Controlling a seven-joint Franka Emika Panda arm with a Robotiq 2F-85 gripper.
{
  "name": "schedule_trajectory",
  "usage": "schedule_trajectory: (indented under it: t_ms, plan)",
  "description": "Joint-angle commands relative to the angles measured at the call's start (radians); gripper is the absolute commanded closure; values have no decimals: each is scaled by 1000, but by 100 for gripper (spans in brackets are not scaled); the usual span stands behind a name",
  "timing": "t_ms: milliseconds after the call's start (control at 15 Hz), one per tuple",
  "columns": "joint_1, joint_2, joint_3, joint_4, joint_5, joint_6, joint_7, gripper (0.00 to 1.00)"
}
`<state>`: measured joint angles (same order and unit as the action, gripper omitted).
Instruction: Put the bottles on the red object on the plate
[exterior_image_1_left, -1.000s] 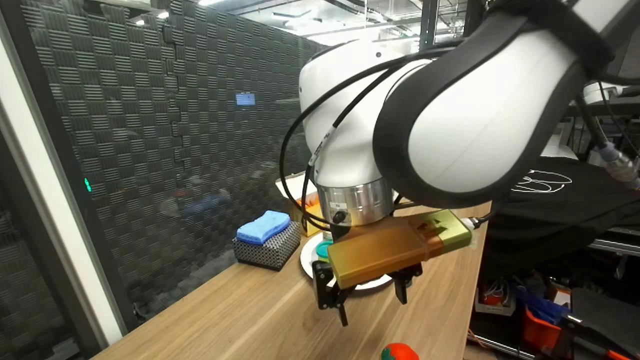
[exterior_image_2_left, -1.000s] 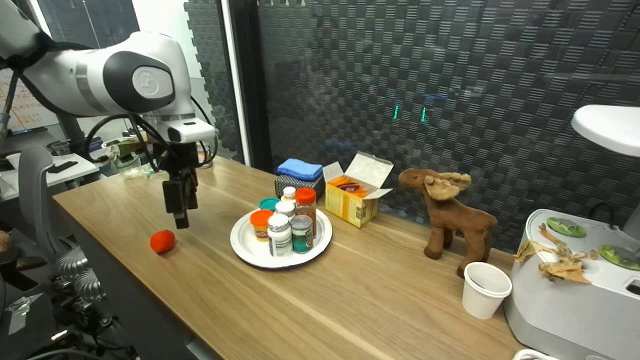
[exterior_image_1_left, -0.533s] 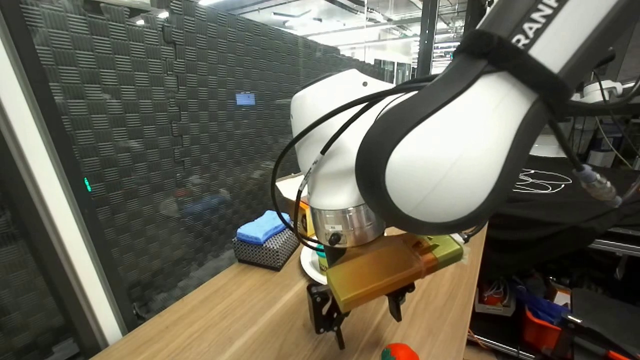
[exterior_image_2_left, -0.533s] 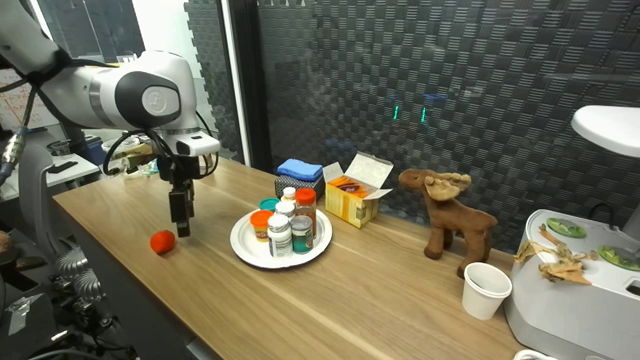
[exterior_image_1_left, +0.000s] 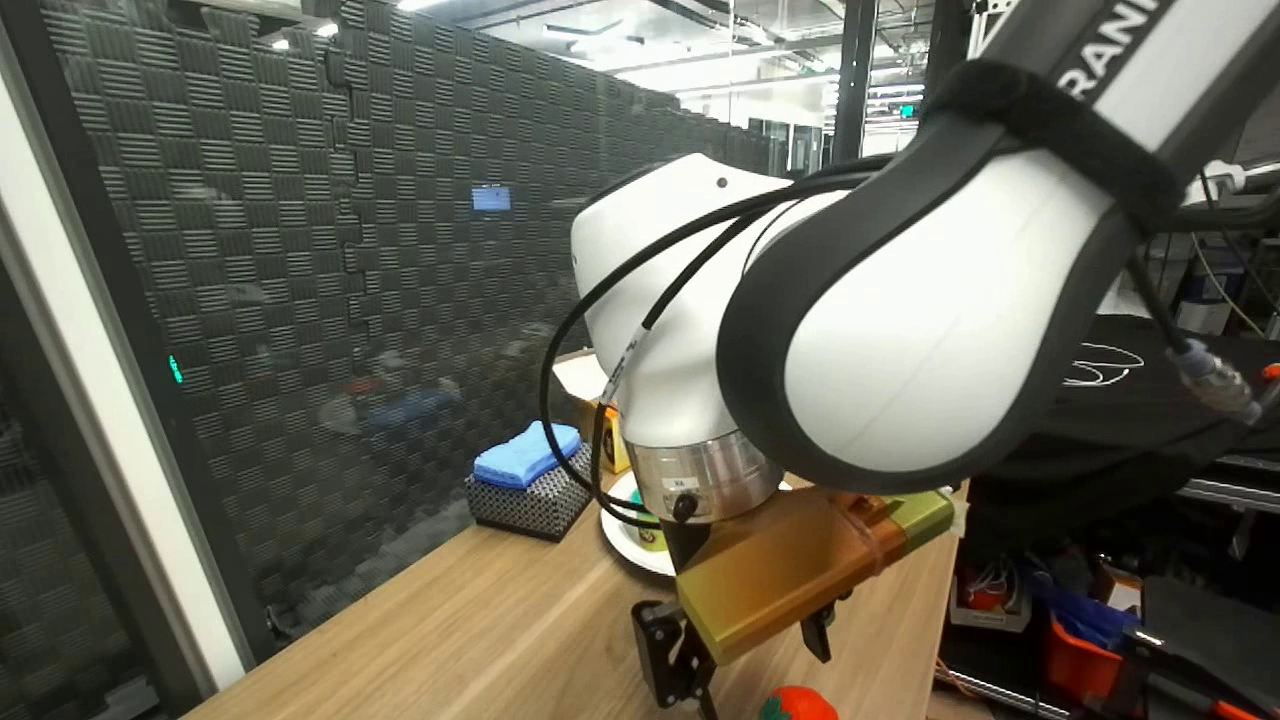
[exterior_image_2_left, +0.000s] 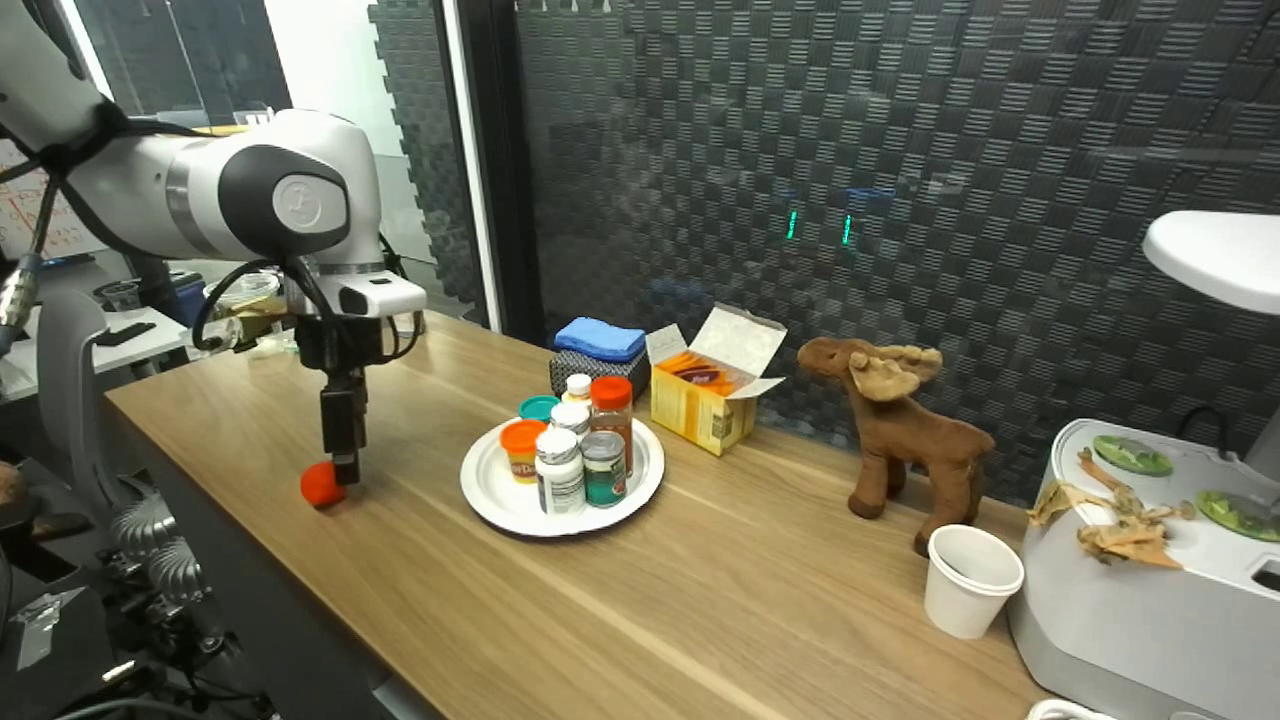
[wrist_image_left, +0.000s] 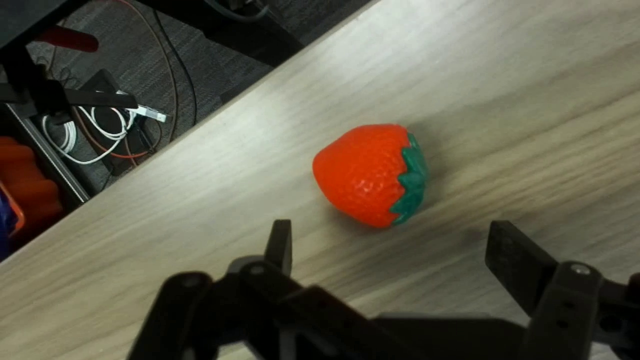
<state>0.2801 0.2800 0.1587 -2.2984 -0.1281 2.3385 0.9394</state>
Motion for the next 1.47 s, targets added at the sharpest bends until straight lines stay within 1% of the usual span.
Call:
schedule_trajectory:
  t_ms: [0, 400, 800, 1067, 1133, 1200, 1333, 1400]
  plan:
    - [5, -27, -2, -22, 8, -11, -55, 0]
    - [7, -23, 4, -46, 17, 30, -133, 0]
    - [20, -27, 19, -78, 33, 46, -173, 0]
    - [26, -34, 20, -92, 45, 41, -172, 0]
    - [26, -35, 18, -92, 46, 38, -171, 8]
    - [25, -34, 17, -91, 47, 36, -171, 27]
    - [24, -32, 12, -85, 42, 32, -168, 42]
    - [23, -32, 11, -83, 40, 32, -171, 51]
